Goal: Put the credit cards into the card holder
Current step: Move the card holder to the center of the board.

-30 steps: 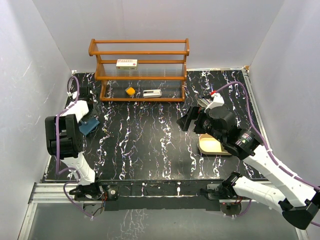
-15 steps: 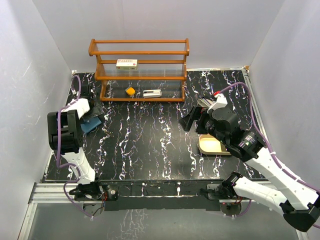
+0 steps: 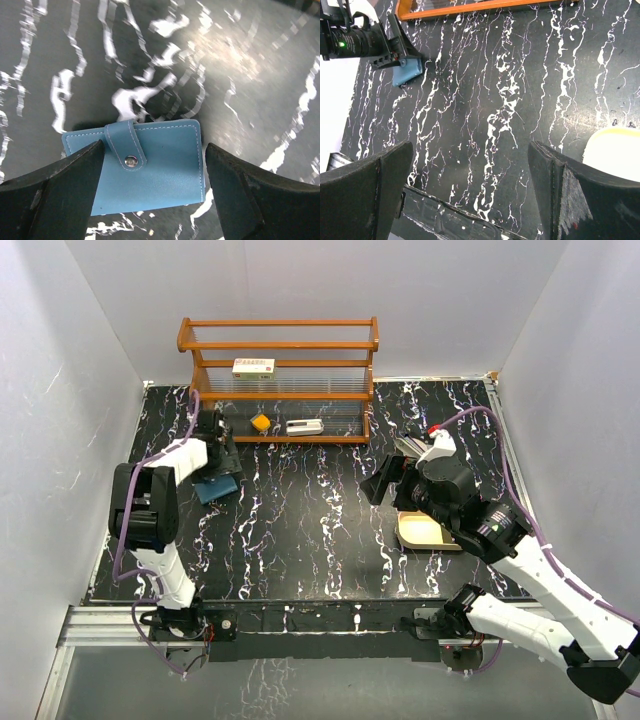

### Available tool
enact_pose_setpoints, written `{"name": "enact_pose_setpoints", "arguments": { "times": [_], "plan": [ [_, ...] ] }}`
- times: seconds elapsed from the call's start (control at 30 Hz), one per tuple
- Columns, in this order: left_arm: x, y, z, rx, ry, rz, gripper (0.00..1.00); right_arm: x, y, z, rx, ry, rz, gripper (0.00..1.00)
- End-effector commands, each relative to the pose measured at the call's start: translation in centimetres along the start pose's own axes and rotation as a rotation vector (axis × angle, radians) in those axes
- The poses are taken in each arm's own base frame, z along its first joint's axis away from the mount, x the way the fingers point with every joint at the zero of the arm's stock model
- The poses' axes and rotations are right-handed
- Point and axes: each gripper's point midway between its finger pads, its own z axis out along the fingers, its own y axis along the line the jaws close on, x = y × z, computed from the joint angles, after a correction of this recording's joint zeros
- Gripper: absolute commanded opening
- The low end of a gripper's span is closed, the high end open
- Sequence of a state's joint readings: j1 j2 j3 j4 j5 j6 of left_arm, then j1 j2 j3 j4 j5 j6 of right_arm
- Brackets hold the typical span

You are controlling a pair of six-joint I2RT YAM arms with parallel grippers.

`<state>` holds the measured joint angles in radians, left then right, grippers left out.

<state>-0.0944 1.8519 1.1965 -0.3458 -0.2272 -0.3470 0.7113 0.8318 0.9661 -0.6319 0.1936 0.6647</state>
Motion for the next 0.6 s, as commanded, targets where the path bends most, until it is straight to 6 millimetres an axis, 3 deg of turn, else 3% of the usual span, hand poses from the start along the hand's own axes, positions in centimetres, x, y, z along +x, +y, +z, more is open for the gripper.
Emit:
{"name": "enact_pose_setpoints", "arguments": {
  "times": [0.0,0.13,0.33,0.57],
  "plan": [
    [4.4,-3.9,-2.2,0.15,0.094,0.066,0.79,-1.7,0.8,-0.8,-0.037,-0.072,0.042,0.98],
    [6.3,-6.8,-3.4,0.236,0.102,0.105,0.78,-2.3,1.3,-1.7,-0.084,-0.117,0.053,0.98],
    [9.3,-12.8,-6.1,0.493,0.111,0.183,0.78,-2.7,0.4,-2.4,-0.059,-0.15,0.064,0.98],
    [12.7,-18.6,-10.1,0.721,0.149,0.286,0.77,-1.5,-0.3,-2.3,-0.038,-0.116,0.085,0.98]
  ]
}}
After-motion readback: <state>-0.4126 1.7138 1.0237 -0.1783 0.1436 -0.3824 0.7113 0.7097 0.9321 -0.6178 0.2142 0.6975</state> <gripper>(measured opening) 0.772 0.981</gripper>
